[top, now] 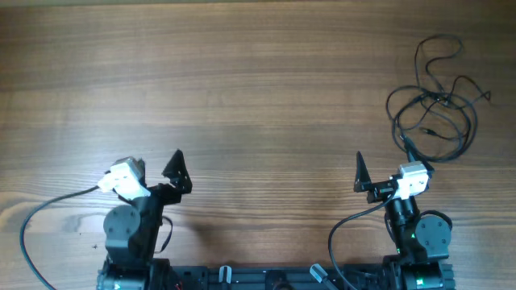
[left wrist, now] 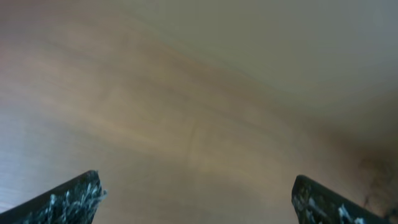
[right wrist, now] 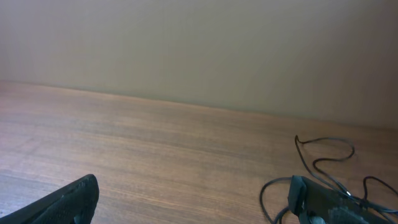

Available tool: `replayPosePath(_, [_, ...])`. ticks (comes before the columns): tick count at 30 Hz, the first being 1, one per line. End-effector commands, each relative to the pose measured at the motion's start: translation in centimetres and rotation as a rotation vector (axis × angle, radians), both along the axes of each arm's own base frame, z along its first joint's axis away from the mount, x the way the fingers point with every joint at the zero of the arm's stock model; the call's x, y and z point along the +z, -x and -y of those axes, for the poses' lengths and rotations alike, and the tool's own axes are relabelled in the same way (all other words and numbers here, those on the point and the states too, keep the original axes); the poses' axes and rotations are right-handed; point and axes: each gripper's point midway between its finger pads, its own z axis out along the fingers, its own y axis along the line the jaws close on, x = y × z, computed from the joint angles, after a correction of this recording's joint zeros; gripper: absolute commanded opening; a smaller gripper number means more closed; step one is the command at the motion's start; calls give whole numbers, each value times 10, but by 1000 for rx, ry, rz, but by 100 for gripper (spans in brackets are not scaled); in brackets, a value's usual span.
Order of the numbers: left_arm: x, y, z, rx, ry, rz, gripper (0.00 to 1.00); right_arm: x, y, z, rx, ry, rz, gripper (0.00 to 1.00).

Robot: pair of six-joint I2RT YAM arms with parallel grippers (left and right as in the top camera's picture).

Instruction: Untangle cables

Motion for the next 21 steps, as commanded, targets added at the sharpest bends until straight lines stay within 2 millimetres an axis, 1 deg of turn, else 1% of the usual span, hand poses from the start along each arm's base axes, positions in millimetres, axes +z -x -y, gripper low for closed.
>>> replayPosePath(1, [18,-1,0,-3,-2,192,100,3,1,-1,7,7,17,100])
replayPosePath(3, [33,-2,-7,21,-8,317,100,3,1,-1,7,7,17,100])
replayPosePath(5, [34,-3,-8,24,-57,342,100,3,1,-1,7,8,17,100])
replayPosePath(6, [35,-2,-4,-4,-152,348,100,3,1,-1,7,7,17,100])
replayPosePath(7, [33,-2,1,-42,-239,348,100,3,1,-1,7,7,17,100])
replayPosePath(8, [29,-2,5,-69,-291,338,100,3,1,-1,7,8,17,100])
replayPosePath(9, [18,-2,9,-106,-345,304,100,3,1,-1,7,8,17,100])
replayPosePath(11, [-11,-2,10,-130,-356,189,100,3,1,-1,7,8,17,100])
replayPosePath(14, [-11,-2,9,-126,-360,188,100,3,1,-1,7,7,17,100])
replayPosePath(16, [-10,-2,9,-117,-297,187,100,3,1,-1,7,7,17,100])
replayPosePath(21, [-10,-2,9,-117,-298,187,100,3,1,-1,7,7,17,100])
